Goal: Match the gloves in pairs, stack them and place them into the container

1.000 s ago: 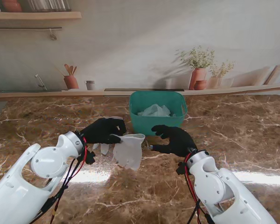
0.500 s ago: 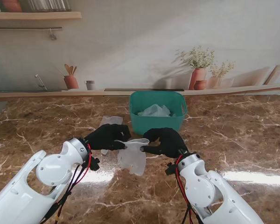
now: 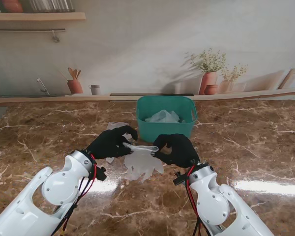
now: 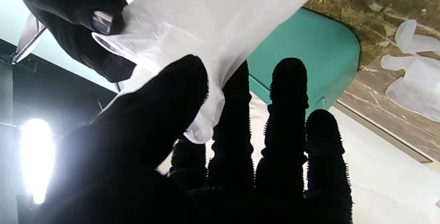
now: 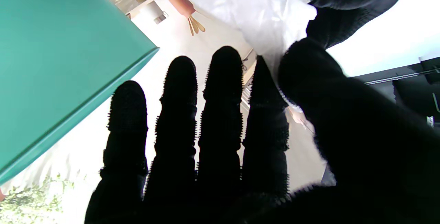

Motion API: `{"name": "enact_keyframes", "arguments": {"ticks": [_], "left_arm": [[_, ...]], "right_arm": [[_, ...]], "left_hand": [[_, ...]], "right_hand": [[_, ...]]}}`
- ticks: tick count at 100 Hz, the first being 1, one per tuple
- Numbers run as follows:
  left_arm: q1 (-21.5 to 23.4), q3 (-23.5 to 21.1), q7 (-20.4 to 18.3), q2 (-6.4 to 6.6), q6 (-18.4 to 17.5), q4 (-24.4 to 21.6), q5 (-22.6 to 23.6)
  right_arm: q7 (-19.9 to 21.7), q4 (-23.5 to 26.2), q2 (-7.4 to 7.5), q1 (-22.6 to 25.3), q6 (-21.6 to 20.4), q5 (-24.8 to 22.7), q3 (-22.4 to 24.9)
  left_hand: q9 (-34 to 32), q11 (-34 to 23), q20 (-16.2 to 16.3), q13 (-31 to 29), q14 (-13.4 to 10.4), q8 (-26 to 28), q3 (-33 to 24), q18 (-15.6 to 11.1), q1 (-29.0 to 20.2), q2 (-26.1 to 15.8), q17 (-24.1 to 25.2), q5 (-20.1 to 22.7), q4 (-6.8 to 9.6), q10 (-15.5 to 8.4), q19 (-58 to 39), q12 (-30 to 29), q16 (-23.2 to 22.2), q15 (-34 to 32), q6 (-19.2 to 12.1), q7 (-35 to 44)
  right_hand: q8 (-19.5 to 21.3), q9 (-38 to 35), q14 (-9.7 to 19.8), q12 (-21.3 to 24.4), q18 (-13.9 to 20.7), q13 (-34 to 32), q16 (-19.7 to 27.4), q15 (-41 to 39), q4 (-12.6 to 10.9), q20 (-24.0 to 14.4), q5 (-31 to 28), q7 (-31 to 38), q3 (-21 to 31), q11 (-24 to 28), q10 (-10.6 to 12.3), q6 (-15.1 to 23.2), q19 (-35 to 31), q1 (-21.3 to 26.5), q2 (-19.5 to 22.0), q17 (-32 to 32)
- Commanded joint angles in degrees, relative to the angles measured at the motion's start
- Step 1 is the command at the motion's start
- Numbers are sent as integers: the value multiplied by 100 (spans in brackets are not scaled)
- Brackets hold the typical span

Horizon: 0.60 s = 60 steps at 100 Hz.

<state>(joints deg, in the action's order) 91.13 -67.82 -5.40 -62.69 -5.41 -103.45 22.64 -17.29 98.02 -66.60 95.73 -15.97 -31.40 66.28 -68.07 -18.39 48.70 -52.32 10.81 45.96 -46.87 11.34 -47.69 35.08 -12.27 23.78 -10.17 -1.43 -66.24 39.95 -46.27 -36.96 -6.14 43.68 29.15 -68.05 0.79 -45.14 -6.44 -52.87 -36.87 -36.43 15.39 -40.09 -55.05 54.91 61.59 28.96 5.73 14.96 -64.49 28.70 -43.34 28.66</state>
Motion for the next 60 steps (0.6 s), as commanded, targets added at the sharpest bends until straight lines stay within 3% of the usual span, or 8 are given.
{"name": "enact_keyframes", "arguments": {"ticks": [1, 8, 26, 31, 34, 41, 47, 60], "left_arm": [[73, -7, -115, -25, -50, -6, -2], [103, -34, -198, -5, -46, -50, -23], [182, -76, -285, 23, -42, -104, 52], [205, -87, -270, 17, -46, -105, 23], [214, -91, -257, 13, -54, -106, 7], [245, -88, -148, -11, -77, -105, -20], [279, -92, -14, -38, -132, -99, -31], [377, -142, 95, -60, -240, -167, -84]], "right_arm": [[-35, 23, -13, 89, -49, -16, -17], [-110, 41, -24, 122, -110, -39, -15], [-206, 144, -25, 242, -281, -126, 43], [-202, 184, -16, 283, -316, -167, 66], [-199, 205, -10, 305, -336, -194, 78], [-191, 254, -1, 358, -361, -231, 103], [-189, 304, 4, 411, -369, -250, 132], [-148, 468, 19, 586, -338, -263, 225]], "left_hand": [[162, -267, 71, 12, -47, -2051, 297, -31, -78, 254, 132, -54, -89, -308, 183, 82, -11, 151, 435, -1509], [239, -342, 30, 132, -72, -2910, 432, -70, -64, 323, 230, 325, -89, -304, 311, 232, 15, 263, 780, -2083], [864, -640, -71, 800, 65, -3264, 724, 180, -26, 195, 755, 1227, -85, -194, 857, 1396, -170, 532, 929, -2510], [880, -623, -39, 883, 125, -2927, 890, 229, -91, 74, 825, 1810, -71, -117, 955, 1660, -280, 587, 565, -1821], [897, -613, -7, 926, 132, -2650, 1055, 229, -123, -45, 850, 2101, -46, -123, 987, 1841, -324, 609, 13, -878], [968, -677, 30, 1008, 159, -2037, 1190, 236, -132, -202, 904, 2167, -49, -143, 996, 2011, -344, 635, -619, 276], [1030, -436, 93, 1057, 210, -1705, 1324, 284, -150, -349, 922, 2241, -41, -73, 963, 1647, -282, 719, -849, 769], [672, -168, 187, 948, 180, -2083, 1690, 334, -201, -619, 940, 2613, 12, 51, 991, -246, 50, 814, -661, 666]], "right_hand": [[157, -185, 195, -104, 33, -202, -93, -80, 98, -180, -227, 104, 299, 88, 179, 366, -211, -114, 39, 45], [187, -180, 198, -116, 37, -201, -95, -89, 90, -183, -225, 95, 311, 93, 179, 367, -222, -120, 51, 43], [256, -165, 199, -150, 34, -192, -98, -102, 86, -187, -221, 90, 324, 110, 185, 364, -238, -127, 66, 41], [269, -164, 205, -154, 30, -188, -97, -101, 86, -188, -226, 90, 329, 111, 186, 363, -239, -125, 66, 43], [275, -169, 202, -159, 32, -188, -97, -101, 87, -188, -223, 86, 330, 116, 192, 357, -241, -129, 64, 46], [291, -170, 198, -167, 31, -193, -95, -102, 85, -189, -226, 81, 342, 120, 183, 345, -249, -129, 59, 57], [309, -176, 184, -174, 23, -218, -103, -126, 81, -209, -228, 72, 358, 126, 159, 316, -298, -129, 50, 91], [315, -243, 106, -162, -7, -290, -220, -371, 46, -383, -274, 66, 423, 151, 76, 202, -659, -153, -29, 185]]}}
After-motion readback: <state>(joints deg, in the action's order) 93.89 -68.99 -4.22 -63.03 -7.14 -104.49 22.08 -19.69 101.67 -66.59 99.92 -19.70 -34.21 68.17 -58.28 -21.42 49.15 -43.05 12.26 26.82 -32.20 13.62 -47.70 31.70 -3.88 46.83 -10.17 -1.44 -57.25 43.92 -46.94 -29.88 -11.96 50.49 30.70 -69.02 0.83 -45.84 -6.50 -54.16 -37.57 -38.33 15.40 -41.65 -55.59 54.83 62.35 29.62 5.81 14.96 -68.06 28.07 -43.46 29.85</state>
